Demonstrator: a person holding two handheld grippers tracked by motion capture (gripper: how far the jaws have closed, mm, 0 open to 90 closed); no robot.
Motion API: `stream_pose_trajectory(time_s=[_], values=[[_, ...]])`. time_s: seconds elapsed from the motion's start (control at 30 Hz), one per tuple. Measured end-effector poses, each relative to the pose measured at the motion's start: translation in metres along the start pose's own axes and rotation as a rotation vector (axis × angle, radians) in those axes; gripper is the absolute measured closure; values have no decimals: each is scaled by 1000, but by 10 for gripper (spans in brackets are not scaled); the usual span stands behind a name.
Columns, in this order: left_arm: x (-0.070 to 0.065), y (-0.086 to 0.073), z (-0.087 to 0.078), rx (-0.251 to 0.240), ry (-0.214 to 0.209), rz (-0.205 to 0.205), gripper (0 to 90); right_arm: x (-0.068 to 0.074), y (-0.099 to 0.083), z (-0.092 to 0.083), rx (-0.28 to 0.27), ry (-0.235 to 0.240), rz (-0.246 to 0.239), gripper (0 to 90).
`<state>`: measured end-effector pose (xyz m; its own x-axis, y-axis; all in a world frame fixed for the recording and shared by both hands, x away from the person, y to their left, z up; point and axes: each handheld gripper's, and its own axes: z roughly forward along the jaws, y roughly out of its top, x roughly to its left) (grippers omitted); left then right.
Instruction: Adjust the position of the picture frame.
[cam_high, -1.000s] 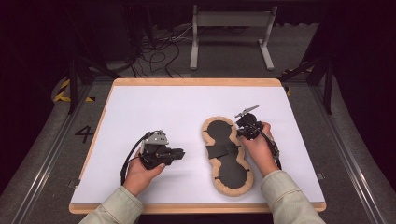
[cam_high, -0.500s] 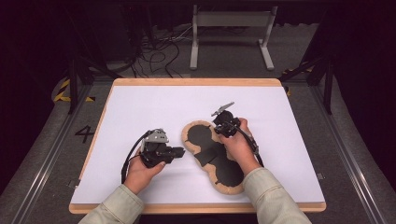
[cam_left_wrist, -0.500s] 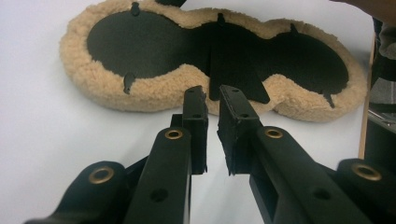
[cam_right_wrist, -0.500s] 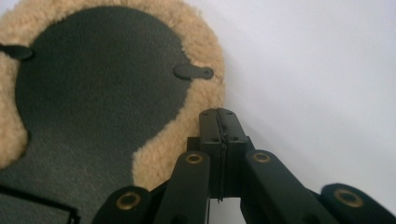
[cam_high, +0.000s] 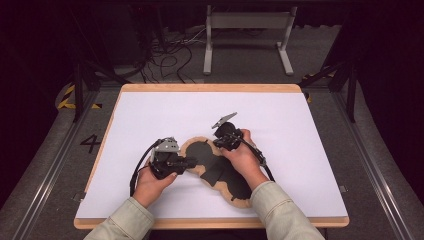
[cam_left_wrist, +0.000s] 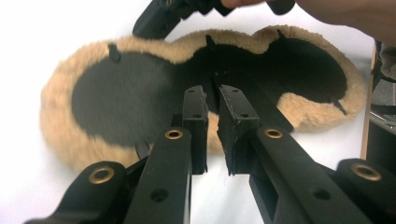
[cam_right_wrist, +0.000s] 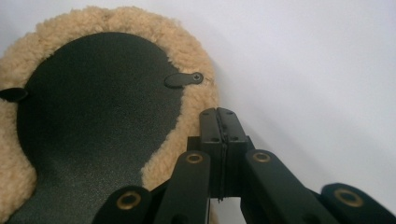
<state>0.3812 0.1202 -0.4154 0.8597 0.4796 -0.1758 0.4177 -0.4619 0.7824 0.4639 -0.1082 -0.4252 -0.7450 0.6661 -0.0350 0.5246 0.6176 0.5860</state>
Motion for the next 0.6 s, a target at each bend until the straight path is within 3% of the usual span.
stream_pose_trajectory(time_s=[0.1,0.17,0.3,0.43,0.6], values=[[0,0,-2,1,9,1,814,6,-2,-2,21,-14,-52,900],[2,-1,-4,-4,18,2,813,7,-6,-6,28,-27,-60,900],[6,-2,-7,-8,33,-15,806,11,-16,-22,-16,-55,-79,900],[9,-3,-9,-17,61,-29,782,20,-31,-44,-67,0,-54,900],[13,-4,-11,-20,76,-50,782,33,-59,-66,-101,63,-59,900]])
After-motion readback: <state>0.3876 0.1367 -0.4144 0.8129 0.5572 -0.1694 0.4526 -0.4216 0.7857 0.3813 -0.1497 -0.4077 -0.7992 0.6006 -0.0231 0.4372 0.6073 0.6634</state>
